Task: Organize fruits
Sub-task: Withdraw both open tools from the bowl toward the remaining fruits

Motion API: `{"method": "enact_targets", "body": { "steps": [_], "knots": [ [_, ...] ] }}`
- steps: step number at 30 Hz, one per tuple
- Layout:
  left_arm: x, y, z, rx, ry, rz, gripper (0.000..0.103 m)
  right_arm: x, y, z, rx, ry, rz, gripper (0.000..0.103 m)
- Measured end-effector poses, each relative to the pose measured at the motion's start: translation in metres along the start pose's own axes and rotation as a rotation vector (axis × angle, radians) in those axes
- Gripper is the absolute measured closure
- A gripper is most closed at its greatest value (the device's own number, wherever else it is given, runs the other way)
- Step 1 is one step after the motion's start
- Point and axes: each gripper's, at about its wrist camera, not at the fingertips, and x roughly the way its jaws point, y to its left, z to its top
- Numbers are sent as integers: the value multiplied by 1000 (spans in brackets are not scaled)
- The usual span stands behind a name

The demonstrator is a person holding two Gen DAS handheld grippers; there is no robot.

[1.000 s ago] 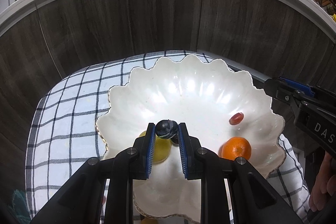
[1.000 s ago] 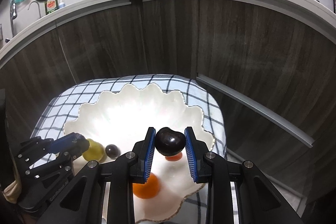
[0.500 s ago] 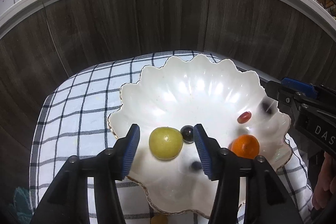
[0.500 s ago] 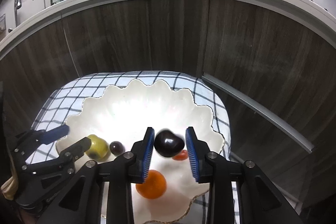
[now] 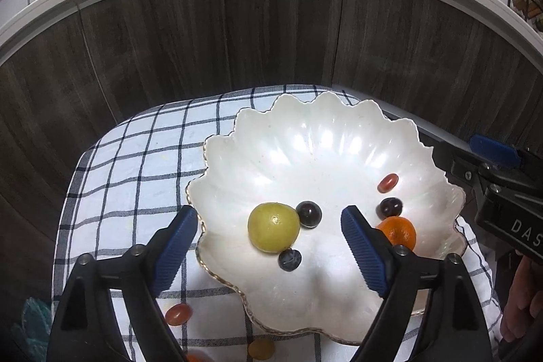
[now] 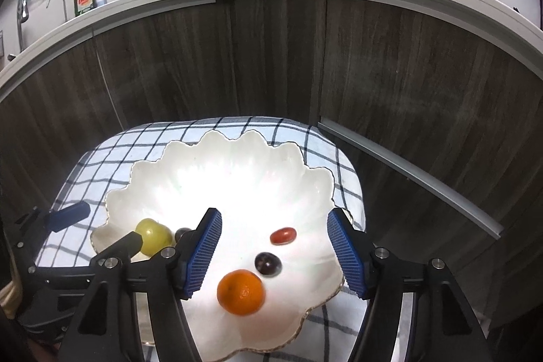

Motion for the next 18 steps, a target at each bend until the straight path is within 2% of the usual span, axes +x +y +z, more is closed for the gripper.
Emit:
{"method": "enact_targets", "body": {
  "steps": [18],
  "knots": [
    [-28,18,-11,-3,-5,31,15,-22,15,-15,19,-20,2,37]
  ]
}}
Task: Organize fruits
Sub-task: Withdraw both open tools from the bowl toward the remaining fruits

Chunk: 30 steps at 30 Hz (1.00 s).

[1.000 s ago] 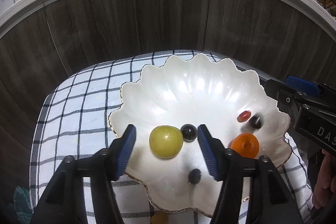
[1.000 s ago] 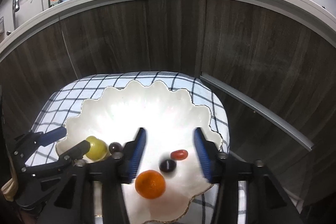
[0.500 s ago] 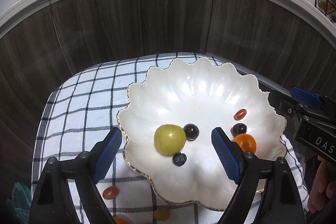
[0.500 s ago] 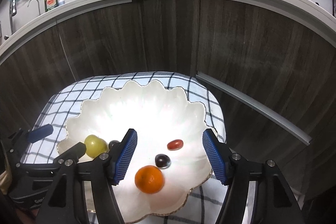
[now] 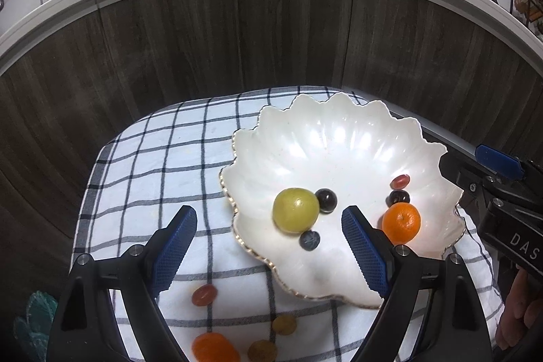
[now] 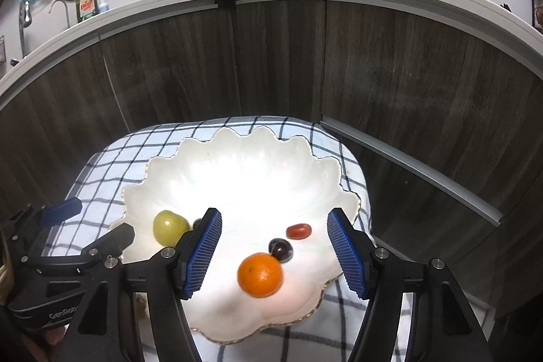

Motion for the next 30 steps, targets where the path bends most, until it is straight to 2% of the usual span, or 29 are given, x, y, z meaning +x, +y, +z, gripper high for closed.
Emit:
{"method": "enact_targets", "body": {
  "steps": [10,30],
  "knots": [
    [-18,13,-16,9,-16,18,15,-15,12,-8,8,-16,-6,37],
    [-55,51,-46,-44,-42,42,15,-46,53,-30,-29,-54,1,37]
  ]
}}
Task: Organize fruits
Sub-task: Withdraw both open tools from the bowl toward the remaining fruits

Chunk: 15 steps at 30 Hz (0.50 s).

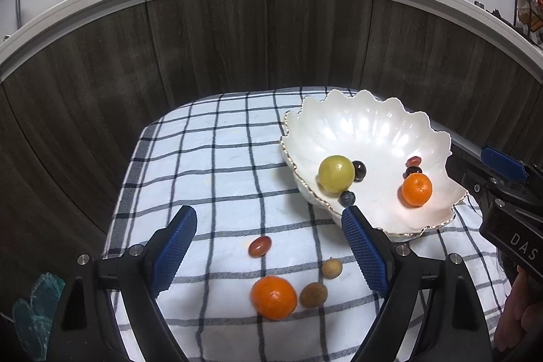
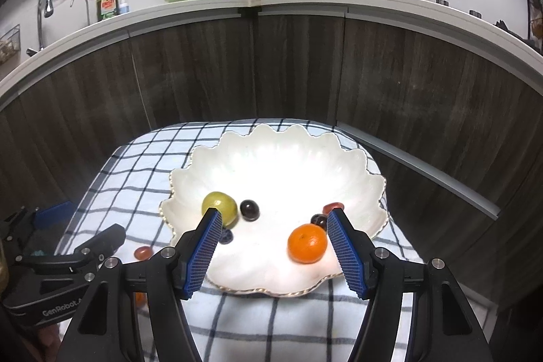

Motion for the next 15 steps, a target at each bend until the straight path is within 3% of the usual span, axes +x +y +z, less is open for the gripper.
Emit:
{"method": "enact_targets", "body": {
  "steps": [15],
  "knots": [
    [-21,22,-24,-31,-14,33,15,-23,24,-14,-37,-30,24,37]
  ]
}}
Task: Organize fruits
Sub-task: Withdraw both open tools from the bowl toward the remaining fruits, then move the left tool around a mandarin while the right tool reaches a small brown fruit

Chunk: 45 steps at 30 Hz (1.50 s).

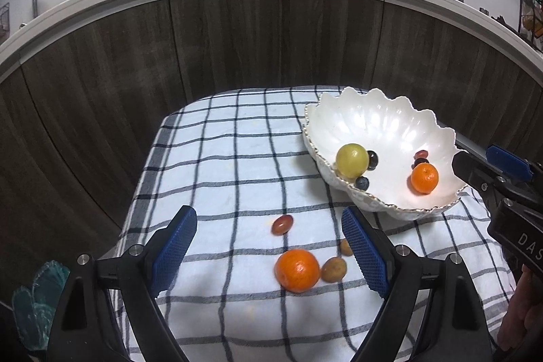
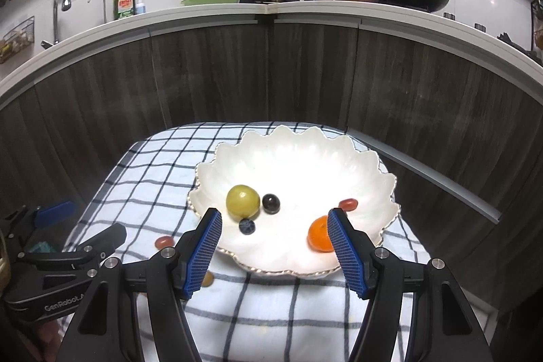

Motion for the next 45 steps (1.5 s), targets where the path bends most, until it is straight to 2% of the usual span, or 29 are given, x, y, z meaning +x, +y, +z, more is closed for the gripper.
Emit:
{"method": "enact_targets", "body": {
  "steps": [11,17,21,32,43,45],
  "knots": [
    [-11,13,-20,-21,-10,30,15,-8,13,-11,1,-2,35,37],
    [-17,15,-30,-9,-42,54,15,-12,22,-21,-26,-5,56,37],
    [-19,17,-37,-21,-44,50,15,-11,24,-26,-27,-3,77,37],
    [-13,8,-54,25,-40,28,15,-7,30,-45,-52,16,108,37],
    [10,4,-66,74,2,11,16,15,34,-61,-81,72,143,37],
    [16,2,-67,90,13,6,19,18,34,-62,-83,82,151,38]
  ]
}}
